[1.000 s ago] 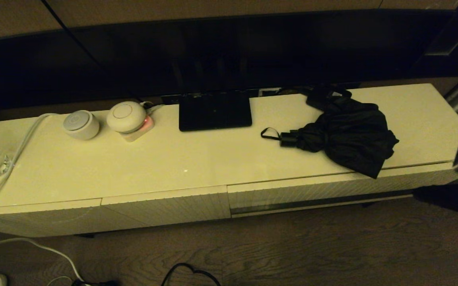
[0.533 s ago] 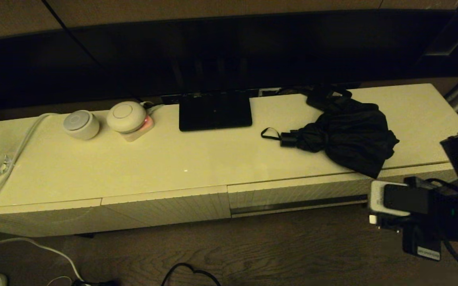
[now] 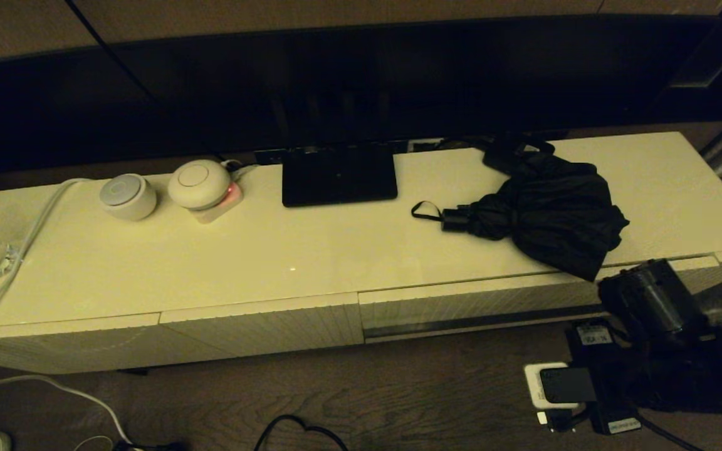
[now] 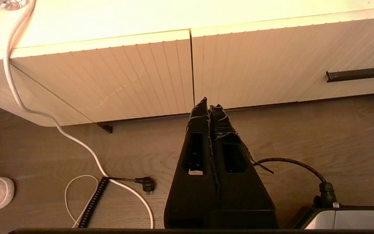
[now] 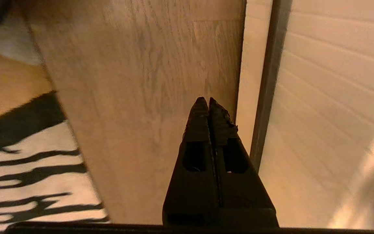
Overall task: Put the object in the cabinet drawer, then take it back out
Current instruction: Open the drawer
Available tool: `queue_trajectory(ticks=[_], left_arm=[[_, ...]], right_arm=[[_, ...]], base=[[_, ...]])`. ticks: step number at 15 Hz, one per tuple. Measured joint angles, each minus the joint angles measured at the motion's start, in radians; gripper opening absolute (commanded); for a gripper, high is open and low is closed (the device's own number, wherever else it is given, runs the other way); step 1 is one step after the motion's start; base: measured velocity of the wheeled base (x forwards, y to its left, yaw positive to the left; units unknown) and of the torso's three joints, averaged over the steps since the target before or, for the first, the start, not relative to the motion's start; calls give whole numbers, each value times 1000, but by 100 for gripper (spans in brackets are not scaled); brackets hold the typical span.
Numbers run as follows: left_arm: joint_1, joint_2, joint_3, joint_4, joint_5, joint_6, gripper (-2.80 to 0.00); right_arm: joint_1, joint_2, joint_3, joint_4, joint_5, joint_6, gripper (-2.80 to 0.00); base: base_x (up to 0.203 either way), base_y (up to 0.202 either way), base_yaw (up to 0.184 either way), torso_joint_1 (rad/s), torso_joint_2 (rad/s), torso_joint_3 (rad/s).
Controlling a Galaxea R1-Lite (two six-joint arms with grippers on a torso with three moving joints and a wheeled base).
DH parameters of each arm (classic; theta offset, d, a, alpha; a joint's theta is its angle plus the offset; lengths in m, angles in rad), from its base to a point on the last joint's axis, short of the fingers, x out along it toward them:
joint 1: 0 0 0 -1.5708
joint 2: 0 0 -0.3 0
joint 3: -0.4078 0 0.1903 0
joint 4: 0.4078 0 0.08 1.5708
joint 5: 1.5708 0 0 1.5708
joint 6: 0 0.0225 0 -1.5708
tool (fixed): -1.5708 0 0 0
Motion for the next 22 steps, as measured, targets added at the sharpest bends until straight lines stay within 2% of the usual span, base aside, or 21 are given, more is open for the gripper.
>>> queue_trajectory(ticks=[4,5,9,13,18,22], left_arm=[[1,0,0,0,0,0,-280],[1,0,0,0,0,0,-280],[0,0,0,0,0,0,-280],[0,0,0,0,0,0,-280],[0,0,0,0,0,0,-280],[0,0,0,0,0,0,-280]], right_arm=[[-29,112,107,-262,6,-114,-280],[-34,137,125,-309,7,-124,0],[-42,218,149,-406,7,-131,0],[-53,294,131,-458,10,-177,0],[-65,379,55,-489,8,-180,0],[-77,446,-3,-571,4,-176,0]], base=[[0,0,0,0,0,0],[0,0,0,0,0,0],[0,0,0,0,0,0],[0,0,0,0,0,0],[0,0,0,0,0,0],[0,0,0,0,0,0]])
